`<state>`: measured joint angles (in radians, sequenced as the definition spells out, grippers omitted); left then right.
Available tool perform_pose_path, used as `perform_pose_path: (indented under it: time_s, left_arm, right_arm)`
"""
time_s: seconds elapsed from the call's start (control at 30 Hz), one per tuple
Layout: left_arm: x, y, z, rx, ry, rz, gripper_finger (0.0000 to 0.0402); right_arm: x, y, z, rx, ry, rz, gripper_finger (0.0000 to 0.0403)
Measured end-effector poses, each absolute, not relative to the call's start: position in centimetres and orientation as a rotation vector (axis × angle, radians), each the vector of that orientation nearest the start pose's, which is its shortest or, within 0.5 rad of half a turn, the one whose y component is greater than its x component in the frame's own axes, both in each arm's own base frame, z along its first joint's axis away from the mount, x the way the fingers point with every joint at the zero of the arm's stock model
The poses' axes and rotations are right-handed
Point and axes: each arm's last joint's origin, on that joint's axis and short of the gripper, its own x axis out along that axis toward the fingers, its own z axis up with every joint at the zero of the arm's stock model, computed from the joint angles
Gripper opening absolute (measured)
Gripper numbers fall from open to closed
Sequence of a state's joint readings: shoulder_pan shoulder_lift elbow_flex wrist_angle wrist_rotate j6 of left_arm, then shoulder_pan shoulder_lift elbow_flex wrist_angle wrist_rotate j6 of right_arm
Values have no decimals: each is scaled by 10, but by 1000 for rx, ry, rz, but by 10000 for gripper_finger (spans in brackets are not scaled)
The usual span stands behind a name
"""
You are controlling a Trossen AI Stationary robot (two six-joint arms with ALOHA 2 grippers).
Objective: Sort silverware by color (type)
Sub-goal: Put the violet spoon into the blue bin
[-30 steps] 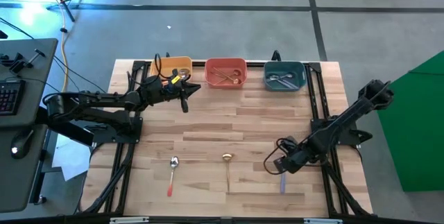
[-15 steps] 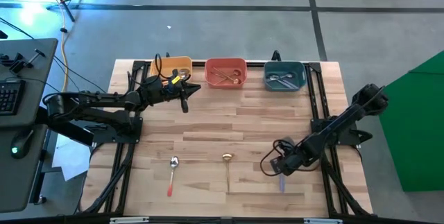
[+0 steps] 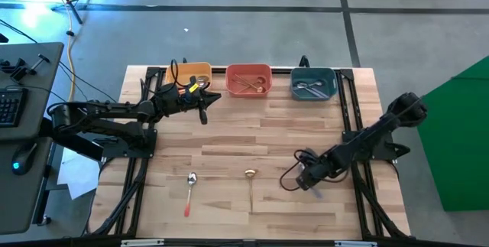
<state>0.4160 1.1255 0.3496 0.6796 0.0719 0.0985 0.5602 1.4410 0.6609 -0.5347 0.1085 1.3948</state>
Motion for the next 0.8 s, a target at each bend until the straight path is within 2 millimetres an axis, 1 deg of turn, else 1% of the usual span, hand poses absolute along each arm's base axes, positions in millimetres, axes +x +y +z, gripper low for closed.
perform_pose_path:
  time_s: [0.1,0.23,0.37,0.43,0.47,0.53,0.6,0.67,0.73,0.8]
  left_arm:
    - [202,87,204,75,111,339,17]
    - [202,87,204,76,111,339,17]
    - [202,87,204,75,109,339,17]
    - [202,87,204,73,109,339,17]
    - [202,87,204,66,109,339,17]
    - [202,87,204,58,109,340,17]
    - [202,87,203,55,115,339,17]
    - [202,87,203,55,117,339,17]
    - [202,87,203,58,115,339,17]
    - [202,87,203,62,115,339,17]
  right_arm:
    - [203,112,149,694,1221,-461,3]
    - [216,97,160,593,1234,-434,1]
    - [228,68,179,415,1256,-510,0]
    - [234,53,189,353,1256,-540,0]
    - [236,46,193,342,1264,-544,0]
    - [239,38,195,388,1296,-517,0]
    - [239,41,196,472,1329,-479,0]
    - [236,51,196,531,1352,-477,4]
    - [231,65,196,559,1356,-496,19]
    - [227,78,196,579,1338,-525,42]
